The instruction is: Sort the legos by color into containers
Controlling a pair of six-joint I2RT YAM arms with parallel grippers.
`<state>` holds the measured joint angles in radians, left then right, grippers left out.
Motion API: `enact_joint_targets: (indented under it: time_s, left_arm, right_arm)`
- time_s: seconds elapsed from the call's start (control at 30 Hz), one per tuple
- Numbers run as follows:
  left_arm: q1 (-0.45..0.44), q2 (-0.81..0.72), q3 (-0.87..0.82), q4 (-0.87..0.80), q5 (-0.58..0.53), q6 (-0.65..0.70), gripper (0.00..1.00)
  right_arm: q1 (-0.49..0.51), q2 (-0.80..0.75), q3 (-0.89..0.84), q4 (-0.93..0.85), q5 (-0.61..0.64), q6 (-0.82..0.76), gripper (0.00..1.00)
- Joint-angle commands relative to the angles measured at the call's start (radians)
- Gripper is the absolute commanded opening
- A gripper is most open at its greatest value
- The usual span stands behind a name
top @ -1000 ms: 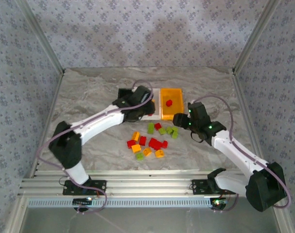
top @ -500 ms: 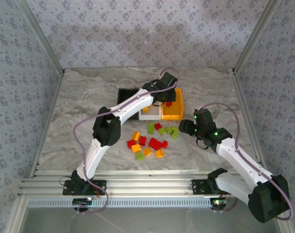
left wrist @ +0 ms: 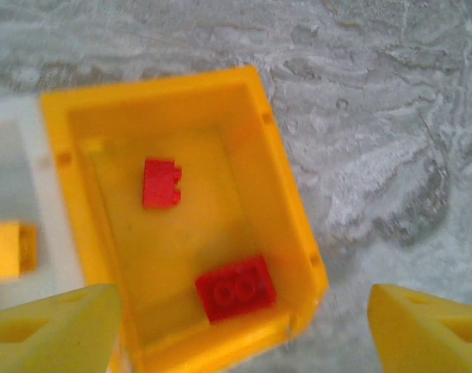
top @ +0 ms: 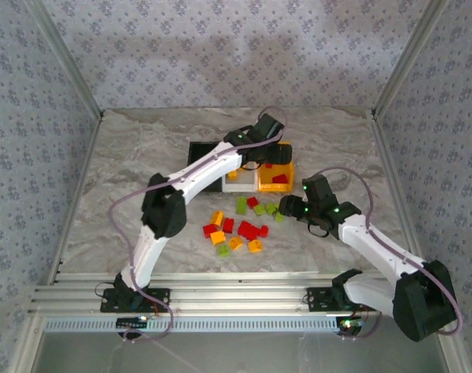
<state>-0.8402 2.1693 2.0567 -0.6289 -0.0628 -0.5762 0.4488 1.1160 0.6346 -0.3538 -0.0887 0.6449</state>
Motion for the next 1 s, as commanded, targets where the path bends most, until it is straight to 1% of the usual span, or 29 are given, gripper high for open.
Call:
enact_joint_targets:
  time_s: [0.0,0.07,0.2,0.3,0.43,0.53,0.63,0.7,0.8,0.83,0.97]
  left_arm:
    - [-0.023,-0.265,-0.239,0.164,0.009,0.006,0.94]
    - [-0.027,-0.394,-0.424,0.232,-0.001,-0.011,0.99]
    - [-0.032,-0.640,-0.775,0.304,-0.062,-0.042,0.99]
    - [-0.035,-0.808,-0.982,0.303,-0.125,-0.072,1.00]
    - [-0.034,-1.014,-1.183,0.251,-0.216,-0.133,1.00]
    - [-0.034,-1.139,-1.295,0.224,-0.258,-0.185,0.99]
    - [-0.034,-1.221,-1.367,0.206,-0.282,-0.227,0.99]
    - [-0.034,-1.249,-1.393,0.189,-0.296,-0.239,1.00]
    - [-0.033,-1.267,-1.408,0.169,-0.311,-0.248,0.99]
    - [-0.033,-1.269,-1.409,0.164,-0.316,-0.252,0.99]
    - [-0.033,-1.270,-1.417,0.153,-0.334,-0.261,1.00]
  right_arm:
    - [0.031,0.054,0.007,0.041,-0.012,0.018,0.69]
    - [0.043,0.093,0.014,0.049,0.001,0.019,0.68]
    - [0.054,0.172,0.036,0.063,0.028,0.016,0.67]
    - [0.065,0.234,0.059,0.070,0.045,0.007,0.66]
    - [0.073,0.307,0.078,0.080,0.062,0.004,0.62]
    - [0.074,0.341,0.082,0.098,0.072,0.004,0.60]
    - [0.075,0.369,0.094,0.103,0.083,-0.002,0.56]
    - [0.076,0.385,0.105,0.099,0.098,-0.008,0.52]
    - [0.075,0.395,0.112,0.089,0.123,-0.007,0.42]
    - [0.075,0.394,0.110,0.085,0.132,-0.042,0.39]
    - [0.075,0.367,0.099,0.066,0.146,-0.052,0.29]
